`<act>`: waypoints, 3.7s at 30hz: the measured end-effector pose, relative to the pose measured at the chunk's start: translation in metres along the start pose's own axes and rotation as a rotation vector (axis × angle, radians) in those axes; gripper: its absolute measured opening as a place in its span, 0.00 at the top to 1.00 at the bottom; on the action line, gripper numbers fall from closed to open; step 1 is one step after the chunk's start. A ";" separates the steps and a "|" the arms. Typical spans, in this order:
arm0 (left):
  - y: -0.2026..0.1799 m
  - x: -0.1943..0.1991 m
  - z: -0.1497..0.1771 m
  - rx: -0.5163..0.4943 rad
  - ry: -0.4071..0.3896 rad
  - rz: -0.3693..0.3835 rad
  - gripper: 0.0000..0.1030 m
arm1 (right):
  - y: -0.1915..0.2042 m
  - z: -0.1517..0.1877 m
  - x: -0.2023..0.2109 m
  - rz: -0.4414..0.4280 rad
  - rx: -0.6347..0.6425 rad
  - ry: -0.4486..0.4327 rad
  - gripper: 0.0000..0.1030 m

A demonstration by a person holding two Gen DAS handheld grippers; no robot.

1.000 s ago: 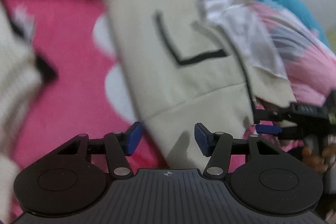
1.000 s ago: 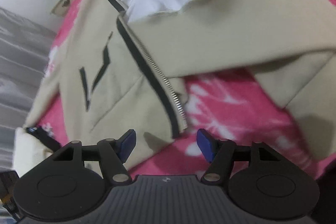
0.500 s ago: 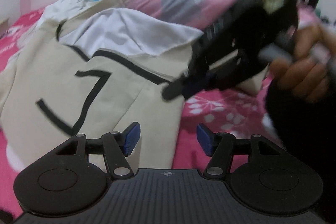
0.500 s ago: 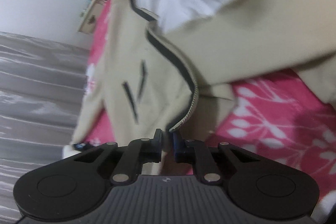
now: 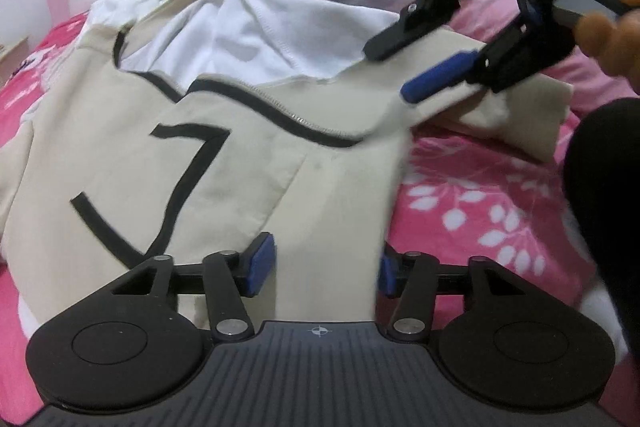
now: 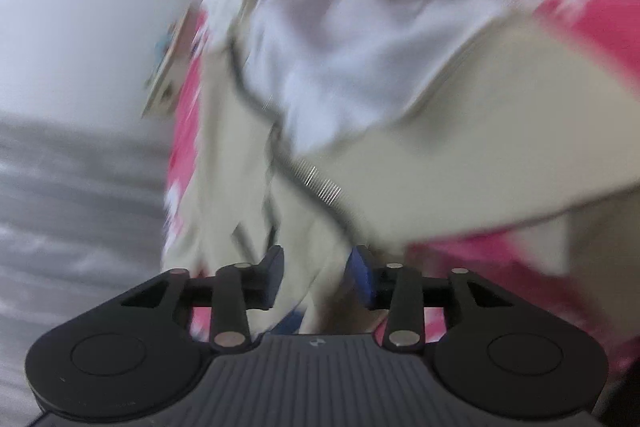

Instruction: Fold clothes

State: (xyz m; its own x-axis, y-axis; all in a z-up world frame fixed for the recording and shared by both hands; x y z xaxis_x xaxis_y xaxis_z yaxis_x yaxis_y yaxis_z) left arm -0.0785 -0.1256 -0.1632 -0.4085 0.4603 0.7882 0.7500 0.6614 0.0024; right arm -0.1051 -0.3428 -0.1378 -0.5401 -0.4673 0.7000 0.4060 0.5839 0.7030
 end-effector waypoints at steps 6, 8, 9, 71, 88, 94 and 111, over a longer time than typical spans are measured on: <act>-0.035 -0.015 -0.010 -0.145 -0.028 -0.125 0.45 | -0.027 -0.004 -0.002 0.036 -0.104 0.030 0.54; -0.045 -0.026 -0.011 -0.203 -0.024 -0.178 0.46 | -0.028 -0.003 -0.010 0.034 -0.112 0.035 0.53; -0.048 -0.031 -0.011 -0.220 -0.020 -0.201 0.46 | -0.028 -0.003 -0.015 0.040 -0.114 0.032 0.50; 0.036 0.070 0.055 0.246 -0.052 -0.110 0.43 | -0.054 0.023 -0.022 0.119 -0.055 -0.019 0.81; 0.096 0.039 0.095 0.879 -0.052 0.078 0.70 | -0.063 0.019 -0.029 -0.002 -0.132 -0.082 0.70; 0.101 0.059 0.095 0.907 -0.102 0.088 0.91 | -0.046 0.024 -0.023 0.068 -0.059 -0.102 0.97; 0.146 0.115 0.192 1.073 0.046 0.032 0.88 | -0.024 0.118 -0.027 0.168 -0.050 0.215 0.75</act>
State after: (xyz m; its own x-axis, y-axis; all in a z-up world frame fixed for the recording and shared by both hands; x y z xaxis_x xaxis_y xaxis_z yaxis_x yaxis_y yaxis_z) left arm -0.1158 0.1369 -0.1904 -0.3599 0.4787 0.8008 -0.0974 0.8343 -0.5426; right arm -0.1872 -0.2661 -0.1883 -0.2957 -0.4997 0.8141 0.5152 0.6342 0.5765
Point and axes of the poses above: each gripper's, at about its wrist camera, not at the fingertips, and x roughly against the way its jaws point, y to its left, z to its underside, the point moved 5 cm from there along -x, roughly the way its jaws point, and after that the axes turned 7 degrees about y, right-handed, at the moved point
